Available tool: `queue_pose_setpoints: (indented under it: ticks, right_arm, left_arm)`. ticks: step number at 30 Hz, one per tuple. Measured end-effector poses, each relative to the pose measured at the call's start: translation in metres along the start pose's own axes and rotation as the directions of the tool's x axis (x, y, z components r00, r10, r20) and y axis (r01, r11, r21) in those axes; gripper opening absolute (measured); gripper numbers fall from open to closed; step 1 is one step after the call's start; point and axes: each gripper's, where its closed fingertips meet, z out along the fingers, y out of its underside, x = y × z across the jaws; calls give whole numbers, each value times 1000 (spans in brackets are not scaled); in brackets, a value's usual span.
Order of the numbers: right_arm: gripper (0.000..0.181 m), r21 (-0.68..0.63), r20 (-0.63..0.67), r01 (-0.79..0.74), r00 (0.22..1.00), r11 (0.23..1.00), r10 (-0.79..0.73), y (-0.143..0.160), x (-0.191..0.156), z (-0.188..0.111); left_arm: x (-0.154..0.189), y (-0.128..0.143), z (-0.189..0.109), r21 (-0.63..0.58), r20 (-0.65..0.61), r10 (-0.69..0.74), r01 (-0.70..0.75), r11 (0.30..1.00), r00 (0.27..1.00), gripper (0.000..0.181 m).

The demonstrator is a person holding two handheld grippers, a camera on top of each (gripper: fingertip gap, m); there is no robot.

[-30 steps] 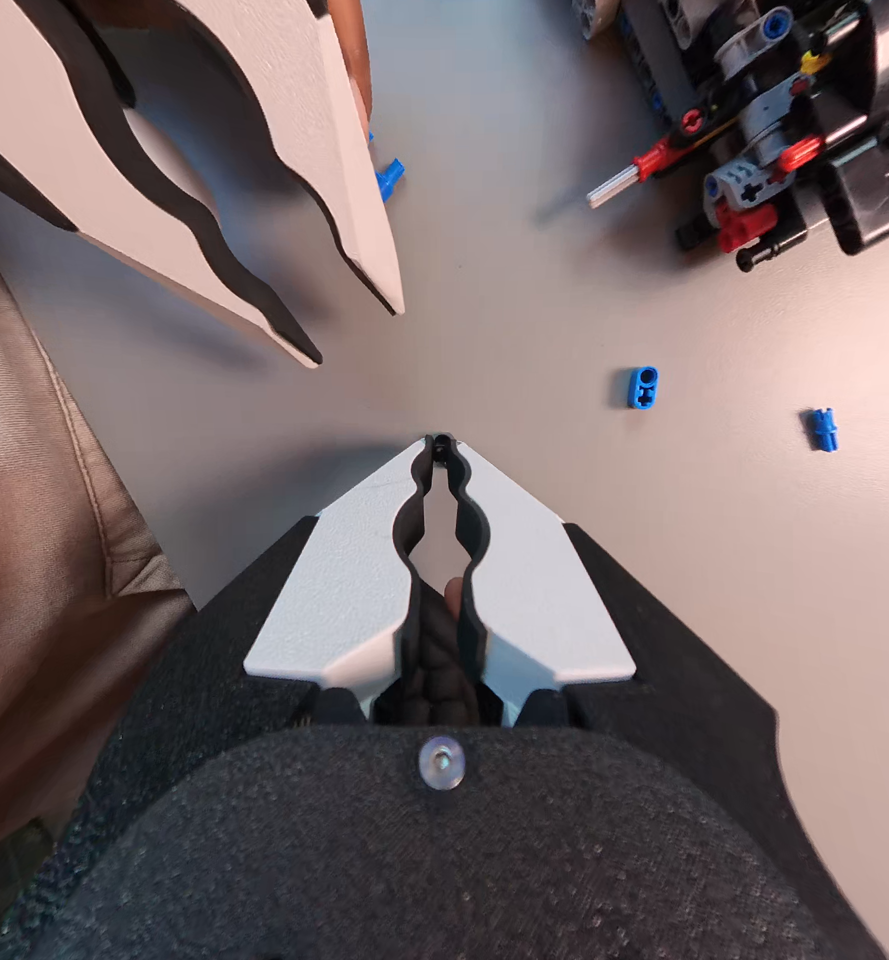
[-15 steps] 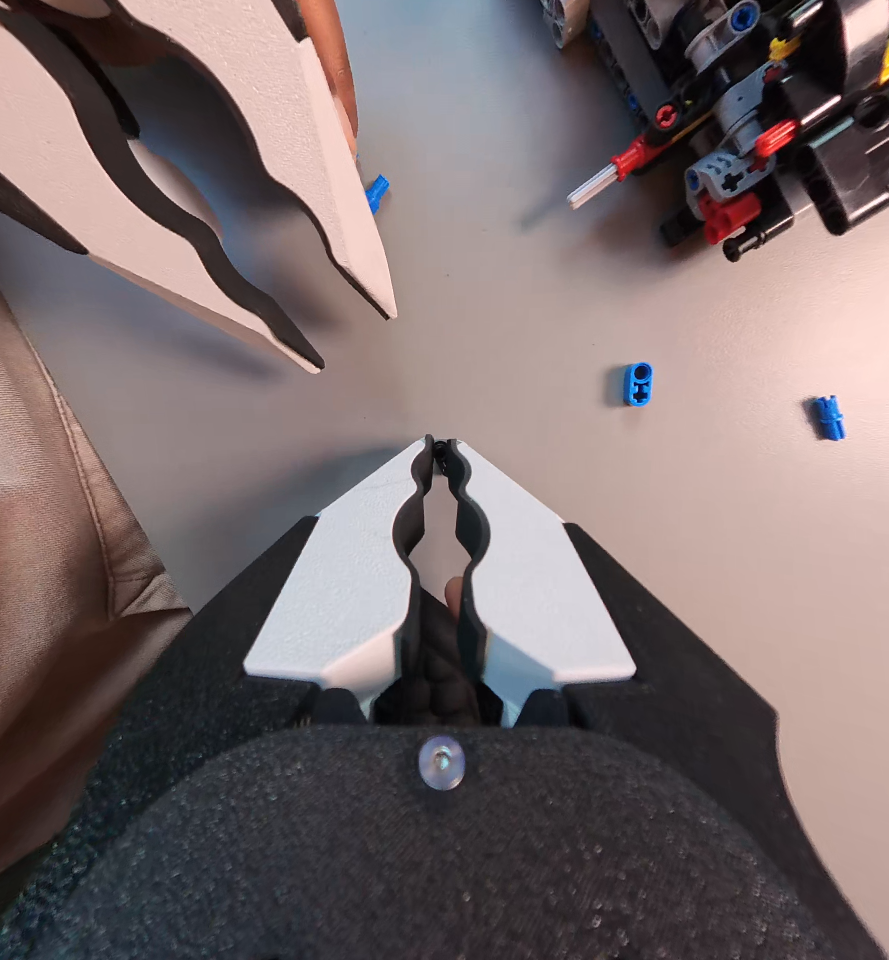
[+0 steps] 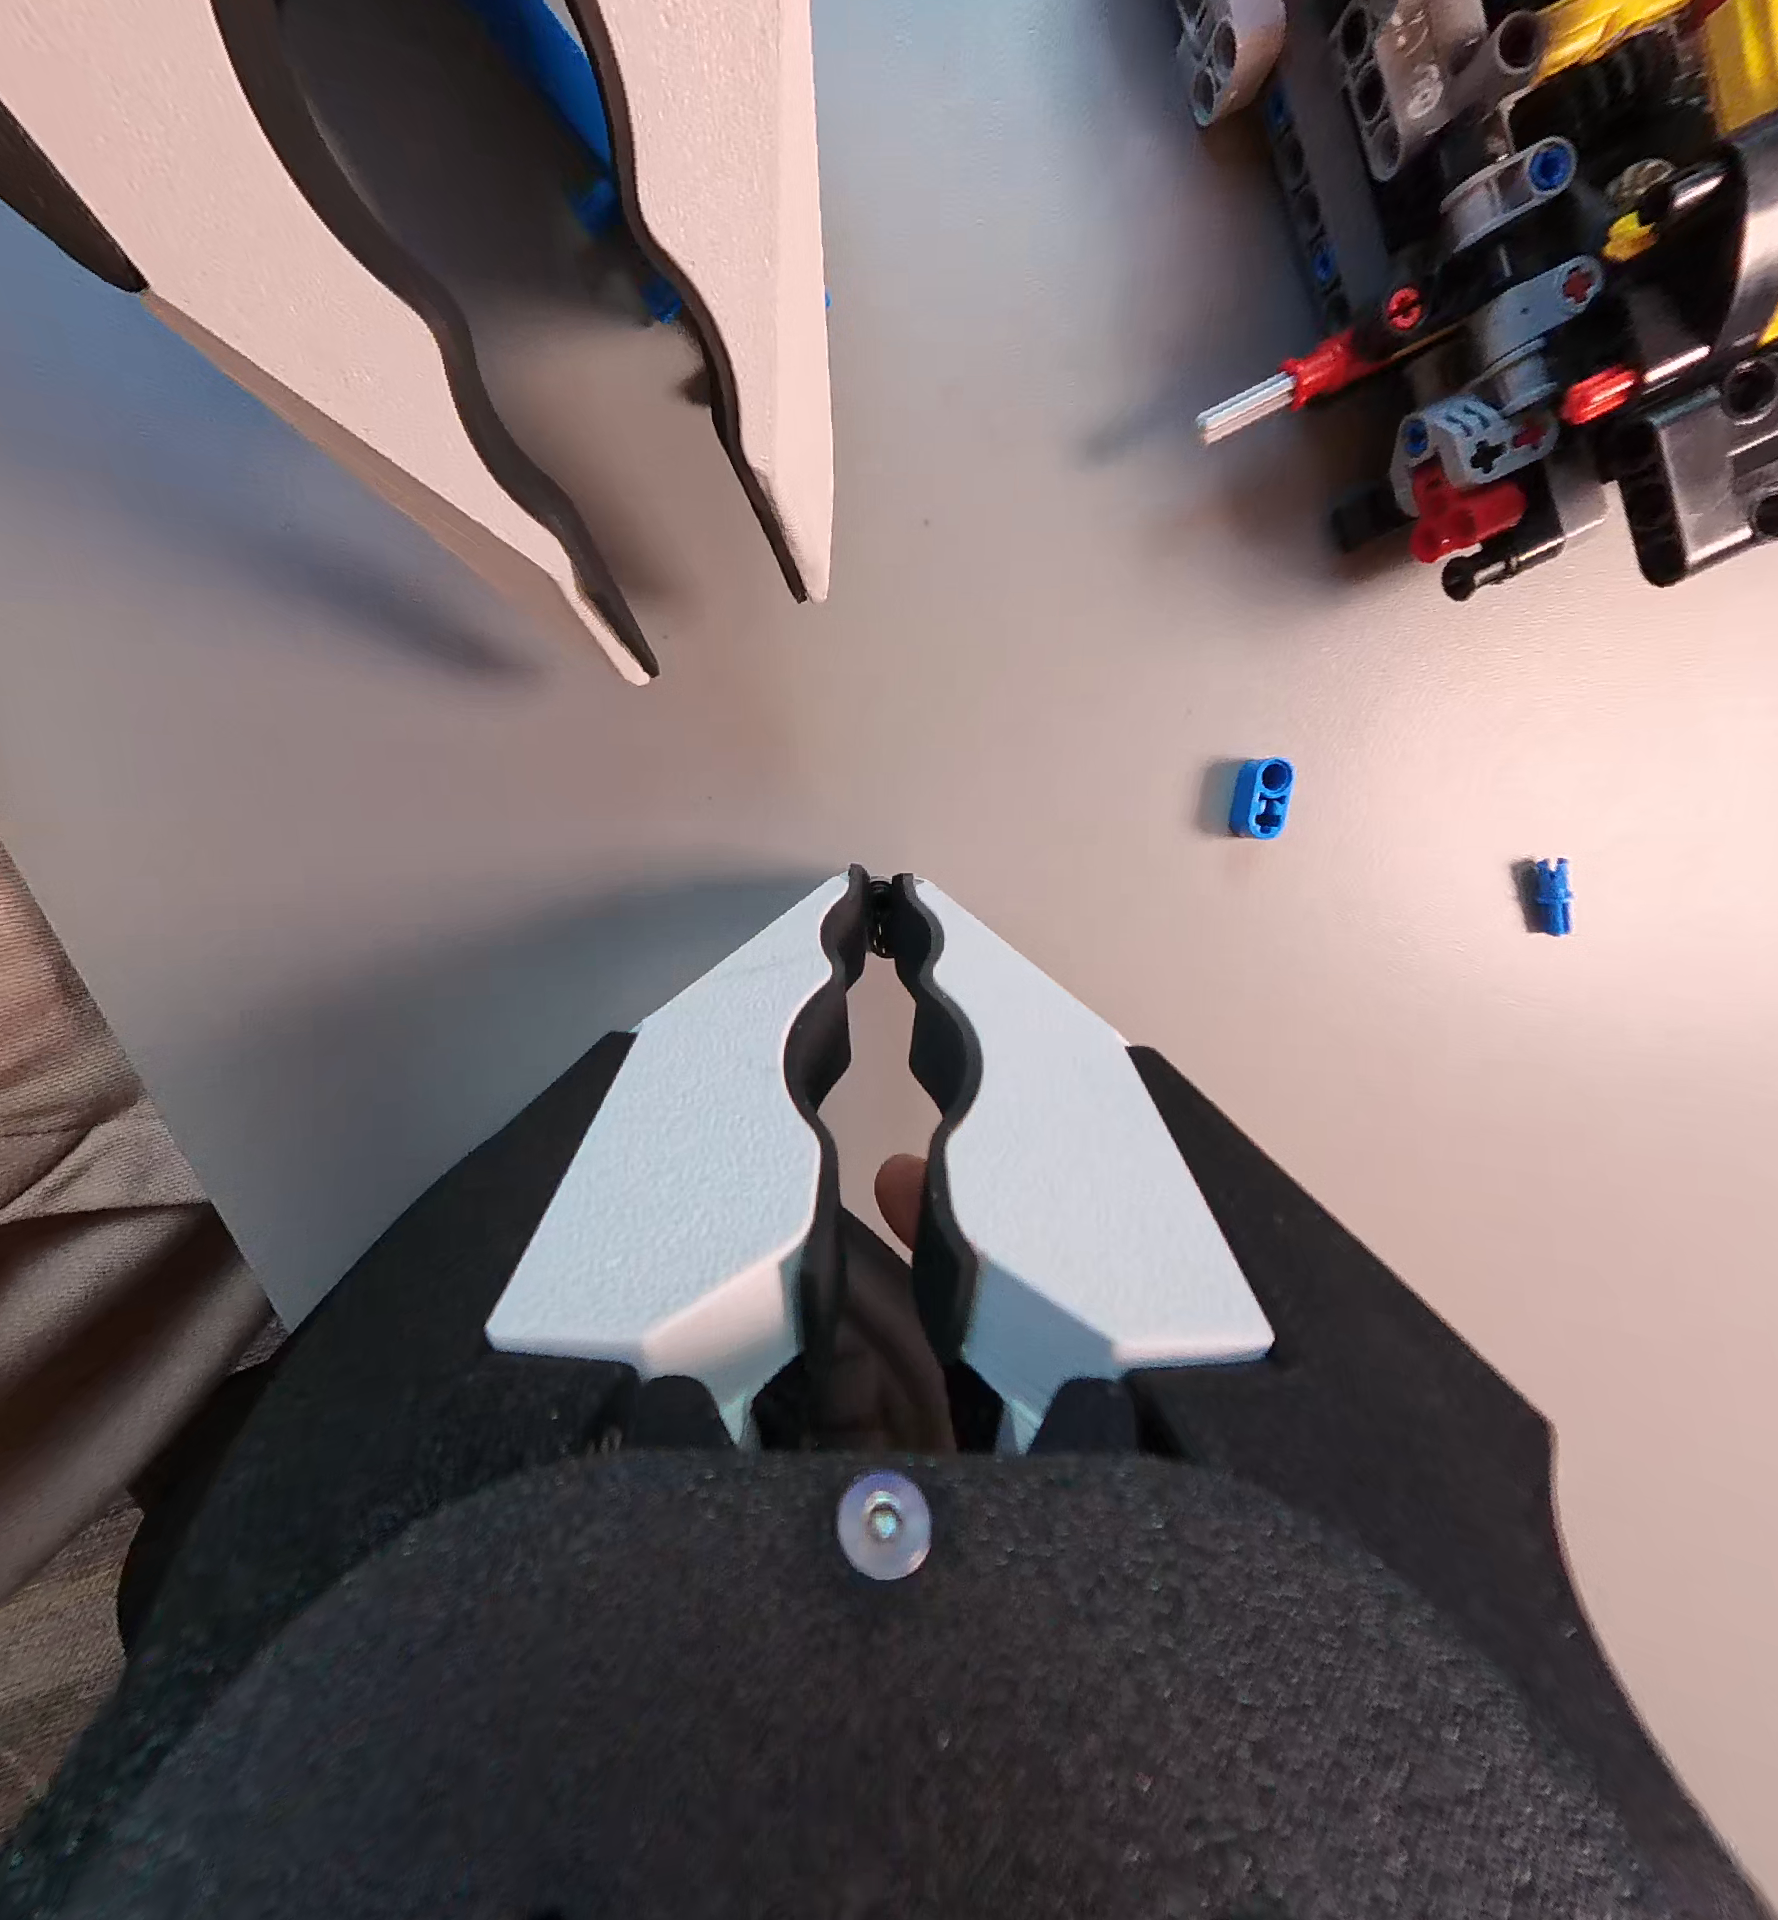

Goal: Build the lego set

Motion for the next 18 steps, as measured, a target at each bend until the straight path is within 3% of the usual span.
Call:
queue_pose_setpoints:
  ticks: [7,11,14,16,18]
  right_arm:
    - [3,16,37,-4,999,1000,4,0,-1,0]
    - [3,110,29,16,999,994,-19,-2,-2,-2]
    - [3,354,104,-68,994,933,32,-29,-9,-22]
    - [3,540,190,-153,980,828,58,-54,-15,-48]
    - [2,642,243,-197,969,741,47,-69,-21,-67]
  left_arm:
    - [0,2,1,-6,1,2,-2,1000,1000,23]
    - [-2,-2,-2,16,4,-5,5,1000,1000,26]
    - [1,-7,-4,53,-32,-18,20,998,999,29]
    - [3,-15,-7,104,-56,-26,32,994,998,32]
    - [8,-31,-15,202,-94,-19,37,979,995,29]
